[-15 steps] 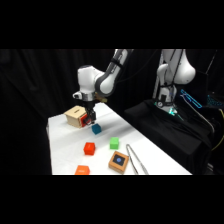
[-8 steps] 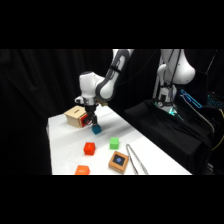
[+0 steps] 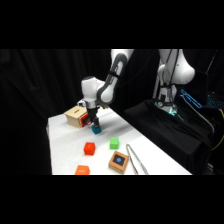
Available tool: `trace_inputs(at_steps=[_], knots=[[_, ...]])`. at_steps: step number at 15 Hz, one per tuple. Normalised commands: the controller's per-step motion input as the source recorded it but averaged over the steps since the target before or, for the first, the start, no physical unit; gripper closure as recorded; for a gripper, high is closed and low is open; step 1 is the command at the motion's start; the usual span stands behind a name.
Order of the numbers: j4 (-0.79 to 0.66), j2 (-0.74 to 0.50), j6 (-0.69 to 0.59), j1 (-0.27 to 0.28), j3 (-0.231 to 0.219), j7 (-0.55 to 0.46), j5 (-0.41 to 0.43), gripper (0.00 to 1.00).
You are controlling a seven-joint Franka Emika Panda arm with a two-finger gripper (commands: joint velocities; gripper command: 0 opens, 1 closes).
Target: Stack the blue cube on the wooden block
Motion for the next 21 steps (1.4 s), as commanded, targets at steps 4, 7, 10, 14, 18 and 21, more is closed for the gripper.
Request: trace_inputs(at_steps=[4,7,10,14,18,21], knots=[[-0.07,0.0,0.17,-0.142,0.128,-0.22,0.081,0.0],[-0.16,-0.09,0.17,-0.087,0.117,-0.19,0.069,0.0],[-0.2,-0.12,0.17,-0.036,0.082,-0.15,0.038,0.0],[-0.21,-0.13,0.15,-0.013,0.055,-0.12,0.035,0.0],[-0.19,-0.14,0.12,0.011,0.03,-0.08,0.022,0.0],[-0.17,-0.15,0.11,0.037,0.022,-0.05,0.005,0.0]])
